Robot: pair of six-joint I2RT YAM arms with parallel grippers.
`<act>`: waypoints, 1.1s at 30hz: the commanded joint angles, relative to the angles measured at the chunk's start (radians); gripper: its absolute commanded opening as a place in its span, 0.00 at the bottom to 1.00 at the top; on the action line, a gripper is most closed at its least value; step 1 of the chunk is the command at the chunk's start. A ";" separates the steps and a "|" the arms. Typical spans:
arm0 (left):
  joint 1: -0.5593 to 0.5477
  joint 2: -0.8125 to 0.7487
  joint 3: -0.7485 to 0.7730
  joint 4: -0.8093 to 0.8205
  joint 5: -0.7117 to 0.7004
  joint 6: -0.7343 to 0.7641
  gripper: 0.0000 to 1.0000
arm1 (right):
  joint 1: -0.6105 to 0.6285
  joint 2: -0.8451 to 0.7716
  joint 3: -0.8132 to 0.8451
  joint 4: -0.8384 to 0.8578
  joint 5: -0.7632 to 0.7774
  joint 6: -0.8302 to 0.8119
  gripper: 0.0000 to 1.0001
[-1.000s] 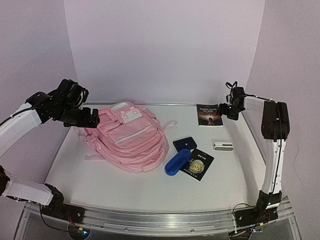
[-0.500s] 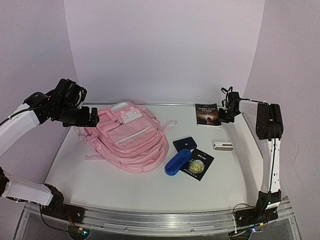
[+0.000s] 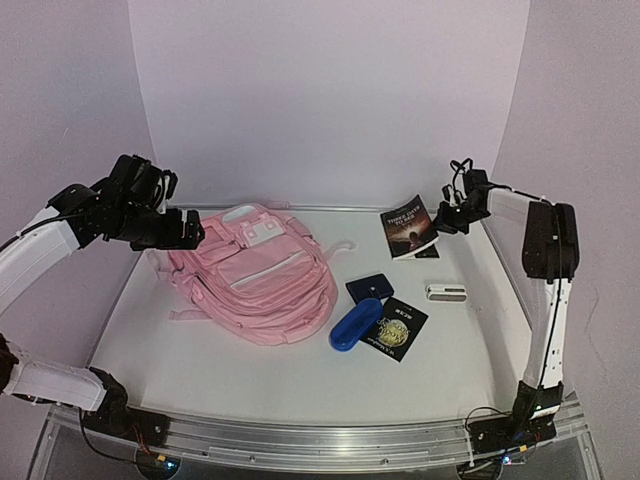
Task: Pack the student bag
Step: Pick up the book from the center of the board.
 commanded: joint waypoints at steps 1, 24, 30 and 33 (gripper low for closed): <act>-0.003 0.001 0.036 0.077 0.066 0.031 1.00 | 0.007 -0.180 0.041 0.011 -0.156 0.010 0.00; -0.101 0.189 0.228 0.202 0.520 0.307 1.00 | 0.330 -0.583 -0.149 -0.118 -0.479 -0.128 0.00; -0.210 0.286 0.216 0.314 0.481 0.454 1.00 | 0.407 -0.625 -0.165 -0.143 -0.482 -0.167 0.00; -0.228 0.319 0.231 0.357 0.485 0.515 1.00 | 0.445 -0.655 -0.180 -0.170 -0.489 -0.197 0.00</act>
